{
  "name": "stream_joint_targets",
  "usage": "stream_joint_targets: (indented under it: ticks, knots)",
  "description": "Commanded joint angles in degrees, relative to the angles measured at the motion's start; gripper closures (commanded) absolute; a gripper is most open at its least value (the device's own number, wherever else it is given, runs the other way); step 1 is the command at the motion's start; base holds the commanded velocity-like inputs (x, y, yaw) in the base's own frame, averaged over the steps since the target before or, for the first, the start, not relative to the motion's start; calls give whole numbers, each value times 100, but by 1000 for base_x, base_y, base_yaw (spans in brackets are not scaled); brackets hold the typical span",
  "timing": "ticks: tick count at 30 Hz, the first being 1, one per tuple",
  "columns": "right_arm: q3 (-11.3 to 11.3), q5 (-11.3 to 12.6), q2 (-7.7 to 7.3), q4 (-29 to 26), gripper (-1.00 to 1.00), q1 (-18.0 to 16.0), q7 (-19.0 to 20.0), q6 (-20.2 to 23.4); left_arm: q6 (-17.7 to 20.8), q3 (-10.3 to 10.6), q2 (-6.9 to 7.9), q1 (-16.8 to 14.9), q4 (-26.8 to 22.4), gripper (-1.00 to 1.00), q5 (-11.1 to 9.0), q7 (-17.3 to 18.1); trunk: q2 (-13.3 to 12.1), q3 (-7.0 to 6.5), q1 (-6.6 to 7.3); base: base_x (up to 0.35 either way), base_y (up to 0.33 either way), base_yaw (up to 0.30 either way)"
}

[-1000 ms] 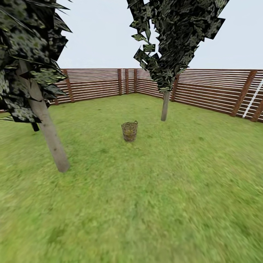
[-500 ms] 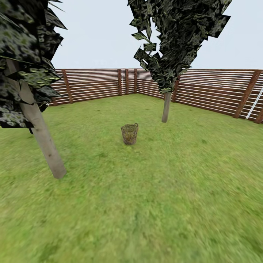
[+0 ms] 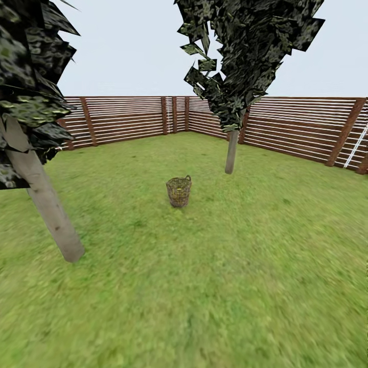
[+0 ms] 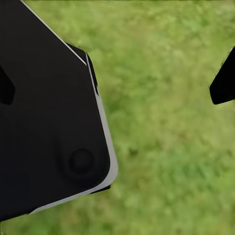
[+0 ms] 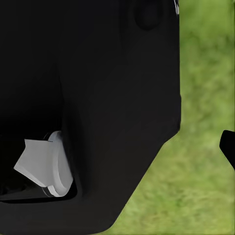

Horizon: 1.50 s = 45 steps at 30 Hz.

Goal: Take the three Easter eggs out of the wicker basket on the lawn in the garden, then place them on the lawn next to a single tree (choose any tree) so that all three eggs are next to the same tree and none are left in the basket.

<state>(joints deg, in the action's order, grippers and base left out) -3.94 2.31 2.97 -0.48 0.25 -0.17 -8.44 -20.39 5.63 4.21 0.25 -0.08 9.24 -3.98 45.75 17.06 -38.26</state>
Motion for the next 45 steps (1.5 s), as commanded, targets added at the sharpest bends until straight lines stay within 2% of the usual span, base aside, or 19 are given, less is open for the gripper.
stream_joint_targets:
  ticks: [1,10,18,36,45]
  knots:
    - [-36,24,2,-5,-100,2,-1,-17,-18,44,1,1,-1,-100,34,-42,3,2,-5,340,0,-198]
    - [-37,24,2,-5,-100,2,-1,-17,-18,44,1,1,-1,-100,34,-42,3,-19,-5,340,0,-211]
    - [-37,24,2,-13,-100,2,-1,-25,-18,44,1,1,-1,-100,34,-42,3,-22,-5,340,0,-31]
    - [-28,21,2,-14,-100,2,-1,-25,-18,44,1,1,-1,-100,34,-50,3,-22,-5,339,-51,229]
    - [-28,19,2,-20,-100,2,-1,-26,-18,44,1,1,-1,-100,34,-50,3,-22,-5,322,-138,63]
